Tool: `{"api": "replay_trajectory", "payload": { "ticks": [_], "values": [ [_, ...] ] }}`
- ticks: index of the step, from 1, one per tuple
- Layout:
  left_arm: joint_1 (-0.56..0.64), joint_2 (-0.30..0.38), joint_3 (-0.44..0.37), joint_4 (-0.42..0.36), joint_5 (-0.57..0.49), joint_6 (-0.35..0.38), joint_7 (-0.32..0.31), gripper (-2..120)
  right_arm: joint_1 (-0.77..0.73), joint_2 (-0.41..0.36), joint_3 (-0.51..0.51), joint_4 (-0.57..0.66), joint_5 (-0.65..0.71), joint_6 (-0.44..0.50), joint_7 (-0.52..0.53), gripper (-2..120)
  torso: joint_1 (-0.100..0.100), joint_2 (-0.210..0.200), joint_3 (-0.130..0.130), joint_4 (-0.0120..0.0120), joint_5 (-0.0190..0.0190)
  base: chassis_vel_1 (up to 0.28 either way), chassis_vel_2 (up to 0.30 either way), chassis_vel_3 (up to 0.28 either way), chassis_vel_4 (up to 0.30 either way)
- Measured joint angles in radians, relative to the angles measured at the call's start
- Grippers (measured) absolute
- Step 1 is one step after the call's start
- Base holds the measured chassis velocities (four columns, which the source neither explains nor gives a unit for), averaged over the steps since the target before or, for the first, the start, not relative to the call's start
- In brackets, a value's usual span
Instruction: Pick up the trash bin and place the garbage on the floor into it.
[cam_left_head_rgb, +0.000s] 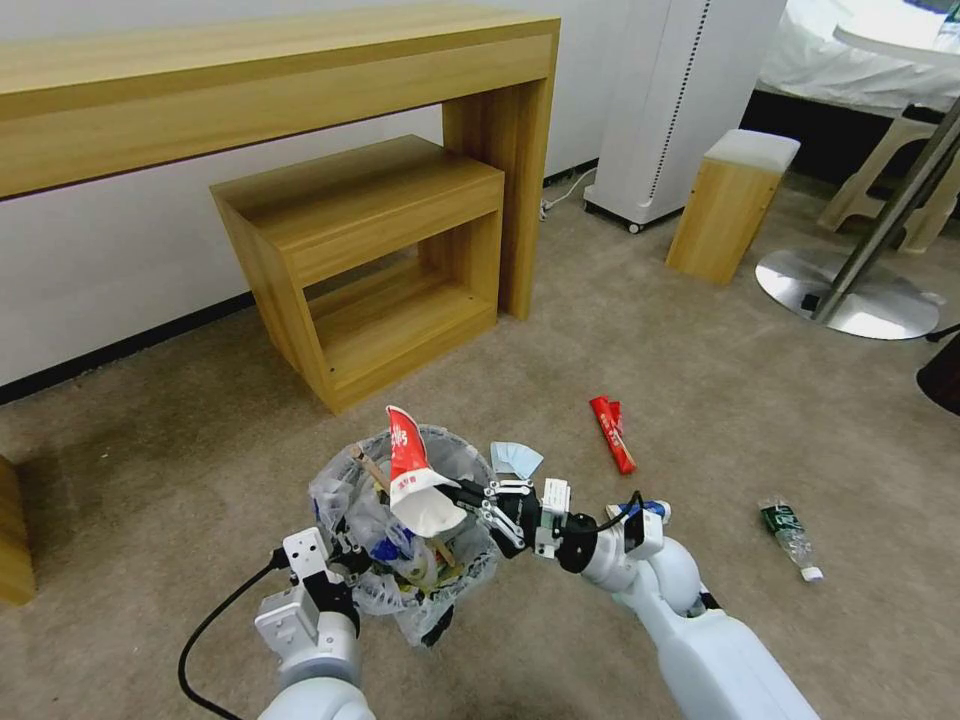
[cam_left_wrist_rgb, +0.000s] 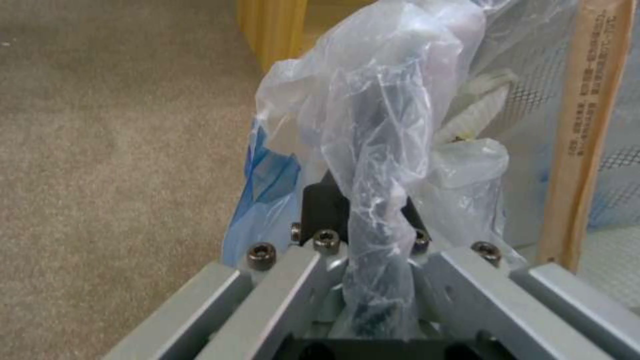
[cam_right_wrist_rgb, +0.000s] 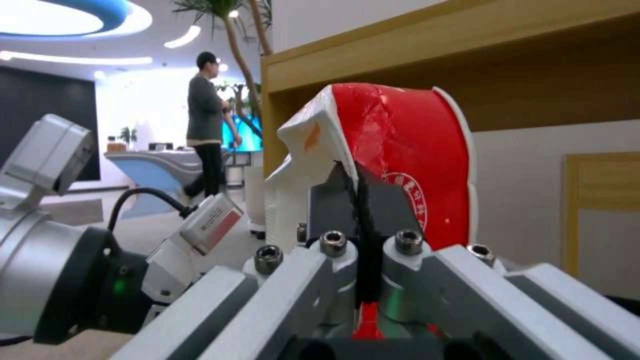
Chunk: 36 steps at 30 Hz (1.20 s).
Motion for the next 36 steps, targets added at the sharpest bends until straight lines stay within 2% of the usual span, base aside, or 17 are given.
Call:
{"api": "replay_trajectory", "payload": {
  "ticks": [2,5,6,9,11,13,14,22,24,26,30,36],
  "values": [
    [0.0,0.0,0.0,0.0,0.0,-0.001,0.0,0,0.0,0.004,-0.003,-0.003,0.0,0.0,0.003,0,0.0,0.0,0.0,0.0,0.0,0.0,0.0,0.0,0.0],
    [0.0,0.0,-0.006,0.0,0.001,-0.002,0.001,0,-0.006,0.008,-0.01,-0.009,-0.003,0.001,0.004,12,0.0,0.0,0.0,0.0,0.0001,0.0,0.0,0.0,0.0],
    [0.0,0.0,-0.006,0.0,0.001,-0.002,0.001,0,-0.006,0.008,-0.01,-0.009,-0.003,0.001,0.004,12,0.0,0.0,0.0,0.0,0.0001,0.0,0.0,0.0,0.0],
    [-0.004,0.001,-0.009,0.001,0.001,-0.003,0.002,0,-0.008,0.004,-0.007,-0.011,-0.007,0.001,0.002,28,0.0,0.0,0.0,0.0,0.0,0.0,0.0,0.0,0.0],
    [-0.006,0.001,-0.009,0.002,0.001,-0.003,0.002,0,-0.008,0.001,-0.004,-0.012,-0.009,0.001,0.002,32,0.0,0.0,0.0,0.0,0.0001,0.0,0.0,0.0,0.0],
    [-0.009,0.001,-0.011,0.003,0.0,-0.003,0.003,0,-0.01,-0.003,0.002,-0.014,-0.013,0.001,0.001,42,0.0,0.0,0.0,0.0,0.0001,0.0,0.0,0.0,0.0],
    [-0.009,0.001,-0.011,0.003,0.0,-0.003,0.003,0,-0.01,-0.003,0.002,-0.014,-0.013,0.001,0.001,42,0.0,0.0,0.0,0.0,0.0001,0.0,0.0,0.0,0.0],
    [-0.017,0.001,-0.036,0.009,-0.009,-0.003,0.006,0,-0.017,-0.017,0.03,-0.004,-0.01,0.0,0.009,76,0.0,0.0,0.0,-0.0001,0.0,0.0,0.0,0.0,0.0],
    [-0.016,0.001,-0.036,0.01,-0.009,-0.003,0.006,0,-0.017,-0.016,0.031,-0.007,-0.016,0.001,0.015,79,0.0,0.0,0.0,0.0,0.0,0.0,0.0,0.0,0.0],
    [-0.01,0.001,-0.032,0.008,-0.007,-0.003,0.007,0,-0.011,-0.009,0.03,-0.025,-0.025,0.0,0.039,91,0.0,0.0,0.0,0.0,0.0,0.0,0.0,0.0,0.0],
    [-0.003,0.004,-0.028,-0.003,-0.004,-0.003,0.011,0,0.005,0.007,0.02,-0.054,-0.024,0.0,0.048,99,0.0,0.0,0.0,0.0,0.0001,0.0,0.0,0.0,0.0],
    [0.01,0.016,-0.019,-0.013,0.003,-0.003,0.017,0,0.035,0.028,-0.001,-0.096,-0.009,-0.003,0.06,100,0.0,0.0,0.0,0.0,0.0,0.0,0.0,0.0,0.0]
  ]
}}
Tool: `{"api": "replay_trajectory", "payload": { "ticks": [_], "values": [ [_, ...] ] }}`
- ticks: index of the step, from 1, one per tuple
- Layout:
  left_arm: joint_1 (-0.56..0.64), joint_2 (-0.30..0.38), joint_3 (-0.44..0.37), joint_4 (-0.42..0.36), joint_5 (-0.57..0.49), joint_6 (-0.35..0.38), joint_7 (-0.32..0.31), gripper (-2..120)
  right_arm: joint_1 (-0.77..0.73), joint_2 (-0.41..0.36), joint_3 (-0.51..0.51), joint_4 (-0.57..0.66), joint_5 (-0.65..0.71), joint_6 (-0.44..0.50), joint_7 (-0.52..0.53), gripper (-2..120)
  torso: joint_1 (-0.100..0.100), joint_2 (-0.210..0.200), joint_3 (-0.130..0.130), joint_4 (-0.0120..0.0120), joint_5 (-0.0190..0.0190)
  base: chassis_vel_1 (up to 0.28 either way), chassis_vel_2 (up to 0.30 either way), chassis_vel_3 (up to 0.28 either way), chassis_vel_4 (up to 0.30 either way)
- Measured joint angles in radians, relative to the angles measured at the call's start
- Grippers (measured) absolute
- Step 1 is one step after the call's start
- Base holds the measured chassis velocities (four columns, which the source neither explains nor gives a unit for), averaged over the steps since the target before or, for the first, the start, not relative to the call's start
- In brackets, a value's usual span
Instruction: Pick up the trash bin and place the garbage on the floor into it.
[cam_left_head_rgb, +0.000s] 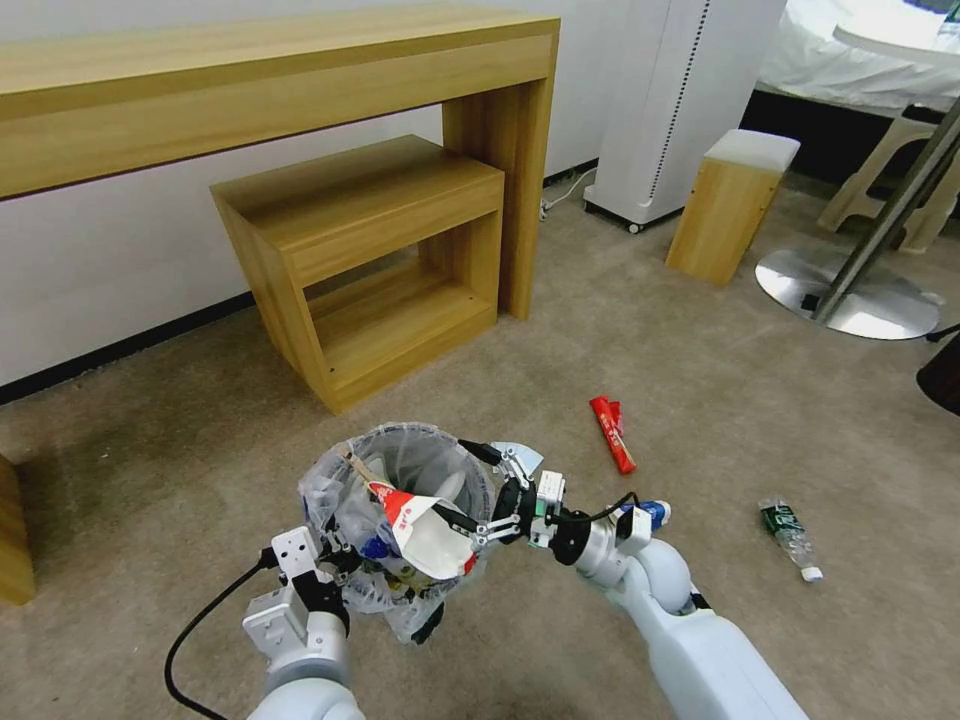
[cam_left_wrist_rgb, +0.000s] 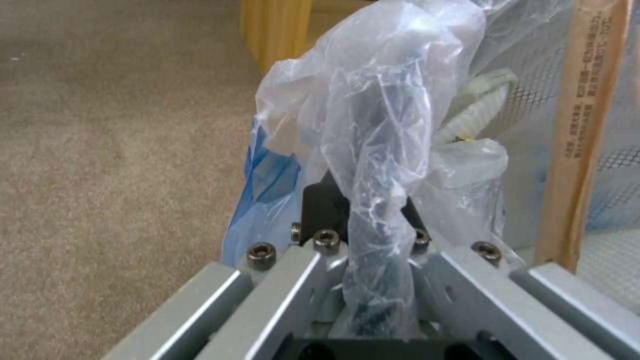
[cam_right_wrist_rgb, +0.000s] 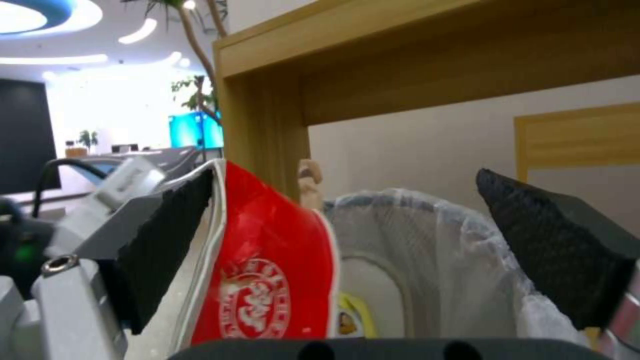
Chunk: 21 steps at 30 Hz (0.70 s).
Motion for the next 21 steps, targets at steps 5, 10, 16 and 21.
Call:
{"api": "replay_trajectory", "payload": {
  "ticks": [5,10,16,21],
  "values": [
    [0.015,0.009,0.011,-0.004,0.009,-0.001,0.003,0,0.029,0.021,-0.015,-0.049,0.008,-0.002,0.029,100,0.0,0.0,0.0,0.0001,0.0,0.0,0.0,0.0,0.0],
    [0.021,0.017,0.013,-0.011,0.007,0.004,0.001,0,0.034,0.023,-0.012,-0.068,-0.038,-0.012,0.053,100,0.0,0.0,0.0,0.0001,0.0001,0.0,0.0,0.0,0.0],
    [0.022,0.04,-0.008,-0.028,-0.036,0.038,-0.011,0,0.015,-0.002,0.006,-0.036,-0.062,-0.017,0.039,100,0.0,0.0,0.0,0.0,-0.0001,0.0,0.0,0.0,0.0],
    [0.026,0.059,-0.03,-0.045,-0.058,0.05,-0.012,0,-0.006,-0.029,0.043,-0.001,-0.088,-0.021,0.002,100,0.0,0.0,0.0,0.0,0.0001,0.0,0.0,0.0,0.0]
  ]
}}
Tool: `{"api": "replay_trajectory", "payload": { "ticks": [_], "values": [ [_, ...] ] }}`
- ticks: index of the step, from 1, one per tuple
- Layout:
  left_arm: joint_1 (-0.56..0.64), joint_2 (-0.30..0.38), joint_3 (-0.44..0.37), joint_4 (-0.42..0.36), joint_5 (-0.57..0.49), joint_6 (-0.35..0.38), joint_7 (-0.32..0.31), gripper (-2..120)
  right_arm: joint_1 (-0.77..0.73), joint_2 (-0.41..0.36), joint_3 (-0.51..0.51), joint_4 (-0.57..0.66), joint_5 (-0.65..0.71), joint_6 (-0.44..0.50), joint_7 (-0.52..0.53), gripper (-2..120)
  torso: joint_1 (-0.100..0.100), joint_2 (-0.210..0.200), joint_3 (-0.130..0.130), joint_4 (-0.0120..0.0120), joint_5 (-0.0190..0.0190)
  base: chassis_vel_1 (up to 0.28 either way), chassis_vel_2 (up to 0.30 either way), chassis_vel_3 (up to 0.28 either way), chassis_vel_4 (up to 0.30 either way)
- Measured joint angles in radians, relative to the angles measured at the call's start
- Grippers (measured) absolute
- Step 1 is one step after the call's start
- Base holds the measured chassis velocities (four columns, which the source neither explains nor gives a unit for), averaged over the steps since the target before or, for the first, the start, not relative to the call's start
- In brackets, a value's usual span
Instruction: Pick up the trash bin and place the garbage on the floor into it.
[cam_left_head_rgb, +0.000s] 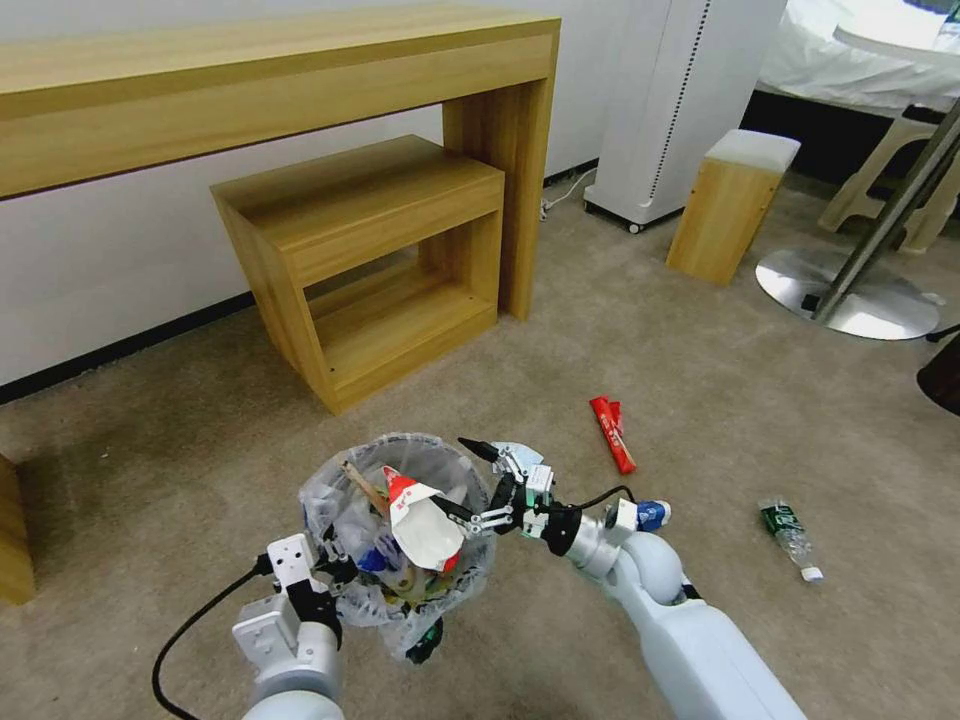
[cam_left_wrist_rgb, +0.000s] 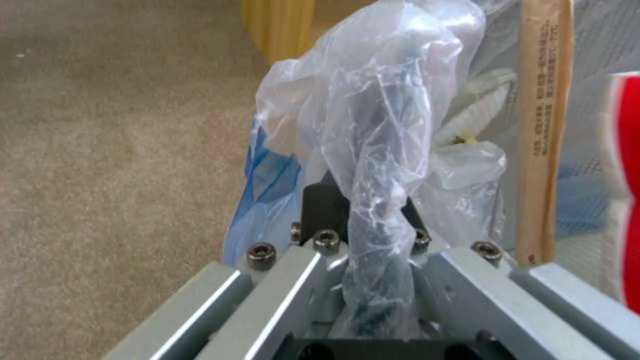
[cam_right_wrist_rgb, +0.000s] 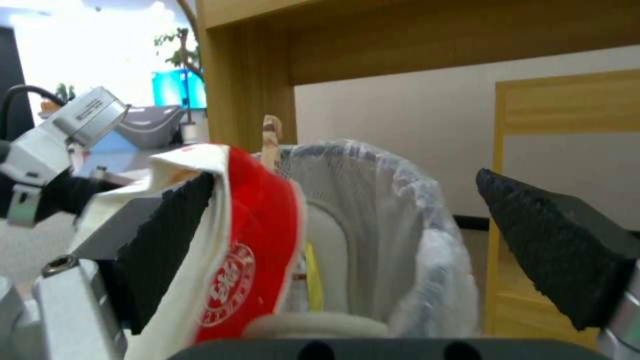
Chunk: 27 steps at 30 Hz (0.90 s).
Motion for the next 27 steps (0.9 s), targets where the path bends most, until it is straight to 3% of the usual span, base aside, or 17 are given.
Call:
{"api": "replay_trajectory", "payload": {
  "ticks": [14,17,20,27],
  "values": [
    [0.026,0.014,-0.011,-0.025,0.001,-0.003,0.002,0,-0.029,-0.039,0.073,0.049,-0.064,-0.012,-0.011,100,0.0,0.0,0.0,0.0,0.0,0.0,0.0,0.0,0.0],
    [0.029,0.017,-0.014,-0.026,0.001,-0.004,0.002,0,-0.035,-0.051,0.085,0.063,-0.064,-0.012,0.019,100,0.0,0.0,0.0,0.0,0.0,0.0,0.0,0.0,0.0],
    [0.032,0.019,-0.014,-0.026,0.001,-0.008,0.002,0,-0.051,-0.068,0.089,0.1,-0.03,-0.014,0.114,100,0.0,0.0,0.0,0.0001,0.0,0.0,0.0,0.0,0.0],
    [0.025,0.032,-0.04,-0.028,-0.018,-0.009,0.002,0,-0.095,-0.118,0.124,0.174,0.027,-0.01,0.137,100,0.0,0.0,0.0,0.0,0.0,0.0,0.0,0.0,0.0]
  ]
}}
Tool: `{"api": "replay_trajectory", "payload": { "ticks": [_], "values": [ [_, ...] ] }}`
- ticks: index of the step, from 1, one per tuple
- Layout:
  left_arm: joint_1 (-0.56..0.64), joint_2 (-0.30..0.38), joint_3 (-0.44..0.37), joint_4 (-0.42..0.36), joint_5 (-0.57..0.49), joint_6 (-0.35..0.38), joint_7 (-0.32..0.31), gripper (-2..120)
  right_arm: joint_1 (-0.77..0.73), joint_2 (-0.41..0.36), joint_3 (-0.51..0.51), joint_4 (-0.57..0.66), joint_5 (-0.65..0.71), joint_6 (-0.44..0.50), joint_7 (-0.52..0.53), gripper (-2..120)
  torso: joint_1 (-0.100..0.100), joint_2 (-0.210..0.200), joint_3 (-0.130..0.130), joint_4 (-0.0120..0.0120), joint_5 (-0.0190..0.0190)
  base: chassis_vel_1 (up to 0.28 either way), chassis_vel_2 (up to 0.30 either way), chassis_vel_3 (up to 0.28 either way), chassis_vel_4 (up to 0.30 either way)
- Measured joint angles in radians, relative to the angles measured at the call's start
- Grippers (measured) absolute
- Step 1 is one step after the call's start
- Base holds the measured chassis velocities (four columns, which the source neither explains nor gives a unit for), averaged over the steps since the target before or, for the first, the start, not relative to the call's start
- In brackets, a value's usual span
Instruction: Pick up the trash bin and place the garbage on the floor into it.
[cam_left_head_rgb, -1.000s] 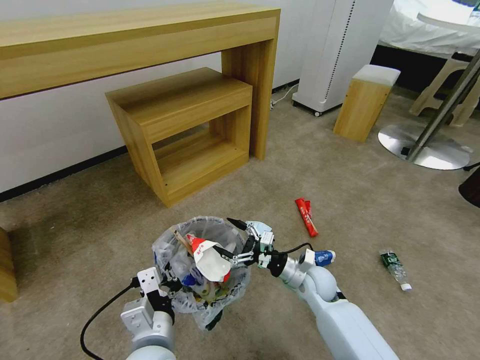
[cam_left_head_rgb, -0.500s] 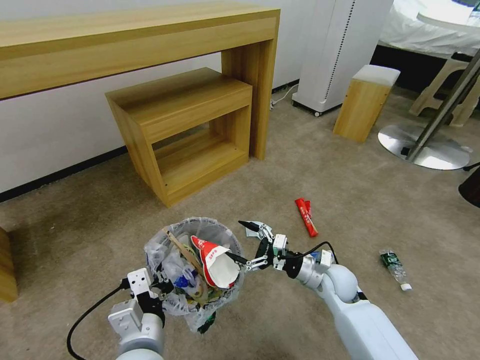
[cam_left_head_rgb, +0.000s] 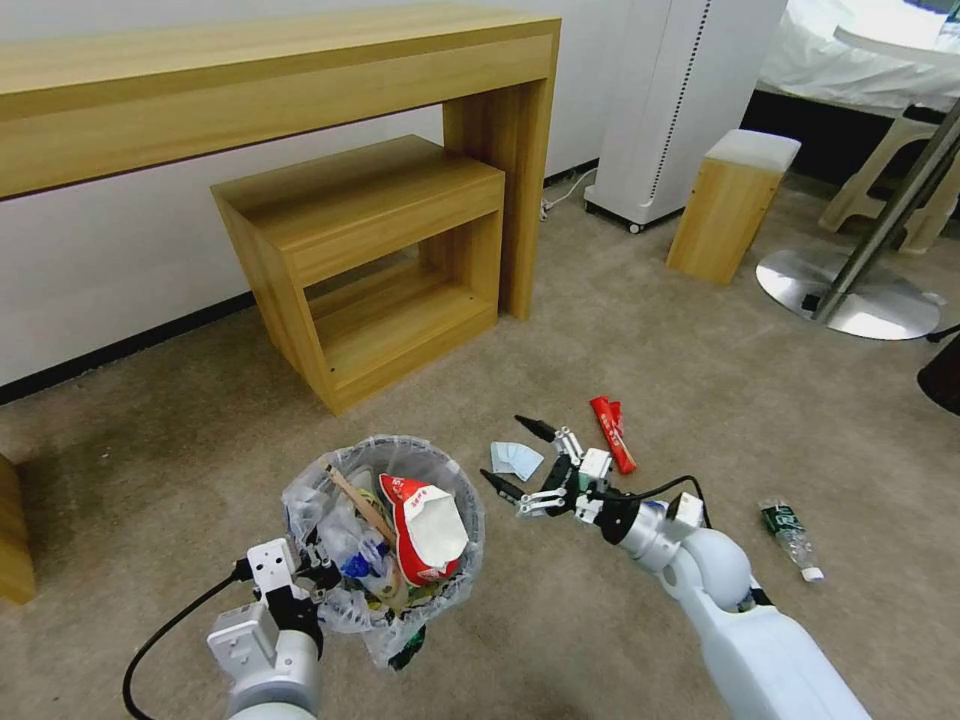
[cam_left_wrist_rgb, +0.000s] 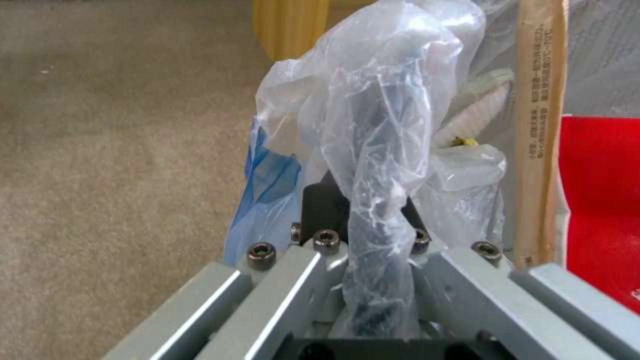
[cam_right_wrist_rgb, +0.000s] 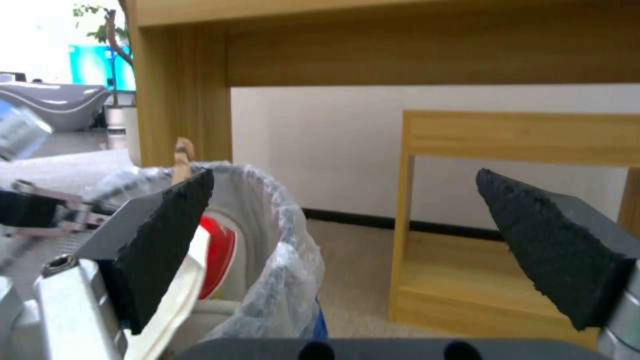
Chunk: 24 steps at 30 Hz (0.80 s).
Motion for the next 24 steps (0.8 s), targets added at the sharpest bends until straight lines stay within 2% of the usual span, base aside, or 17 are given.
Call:
{"api": "replay_trajectory", "payload": {
  "ticks": [2,4,5,6,8,9,10,11,12,13,14,16,17,24],
  "values": [
    [-0.007,0.009,-0.017,0.0,-0.015,0.004,-0.004,0,-0.017,-0.013,0.011,0.028,0.015,0.004,0.022,100,0.0,0.0,0.0,0.0,-0.0002,0.0,0.0,0.0,0.0],
    [-0.014,0.024,-0.039,-0.003,-0.045,0.022,-0.02,0,-0.038,-0.023,0.028,0.063,0.017,0.007,0.087,100,0.0,0.0,0.0,0.0,-0.0002,0.0,0.0,0.0,0.0],
    [-0.017,0.043,-0.061,-0.012,-0.083,0.061,-0.036,0,-0.056,-0.025,0.05,0.096,-0.033,0.007,0.227,100,0.0,0.0,0.0,0.0001,-0.0002,0.0,0.0,0.0,0.0],
    [-0.017,0.043,-0.061,-0.012,-0.083,0.061,-0.036,0,-0.056,-0.025,0.05,0.096,-0.033,0.007,0.227,100,0.0,0.0,0.0,0.0001,-0.0002,0.0,0.0,0.0,0.0],
    [-0.016,0.06,-0.076,-0.022,-0.123,0.105,-0.052,0,-0.072,-0.025,0.078,0.113,-0.109,0.007,0.368,100,0.0,0.0,0.0,0.0001,0.0,0.0,0.0,0.0,0.0],
    [-0.013,0.075,-0.083,-0.03,-0.183,0.156,-0.077,0,-0.097,-0.028,0.113,0.123,-0.21,0.009,0.493,100,0.0,0.0,0.0,0.0002,0.0001,0.0,0.0,0.0,0.0],
    [-0.013,0.075,-0.083,-0.03,-0.183,0.156,-0.077,0,-0.097,-0.028,0.113,0.123,-0.21,0.009,0.493,100,0.0,0.0,0.0,0.0002,0.0001,0.0,0.0,0.0,0.0],
    [-0.012,0.081,-0.083,-0.033,-0.225,0.186,-0.096,0,-0.118,-0.036,0.135,0.127,-0.256,0.013,0.545,100,0.0,0.0,0.0,0.0,-0.0001,0.0,0.0,0.0,0.0],
    [-0.012,0.083,-0.082,-0.034,-0.246,0.198,-0.106,0,-0.129,-0.04,0.145,0.13,-0.27,0.016,0.563,100,0.0,0.0,0.0,-0.0001,-0.0001,0.0,0.0,0.0,0.0],
    [-0.015,0.088,-0.077,-0.035,-0.308,0.229,-0.138,0,-0.153,-0.047,0.166,0.134,-0.291,0.025,0.595,100,0.0,0.0,0.0,-0.0002,0.0,0.0,0.0,0.0,0.0],
    [-0.015,0.088,-0.077,-0.035,-0.308,0.229,-0.138,0,-0.153,-0.047,0.166,0.134,-0.291,0.025,0.595,100,0.0,0.0,0.0,-0.0002,0.0,0.0,0.0,0.0,0.0],
    [-0.022,0.094,-0.073,-0.034,-0.375,0.255,-0.173,0,-0.171,-0.049,0.18,0.136,-0.3,0.034,0.609,100,0.0,0.0,0.0,-0.0002,-0.0001,0.0,0.0,0.0,0.0],
    [-0.033,0.106,-0.071,-0.029,-0.442,0.278,-0.208,0,-0.185,-0.049,0.191,0.138,-0.307,0.046,0.612,100,0.0,0.0,0.0,0.0,-0.0001,0.0,0.0,0.0,0.0],
    [-0.065,0.132,-0.08,-0.015,-0.516,0.297,-0.235,0,-0.221,-0.047,0.207,0.139,-0.341,0.063,0.605,100,0.0,0.0,0.0,0.0,-0.0001,0.0,0.0,0.0,0.0]
  ]
}}
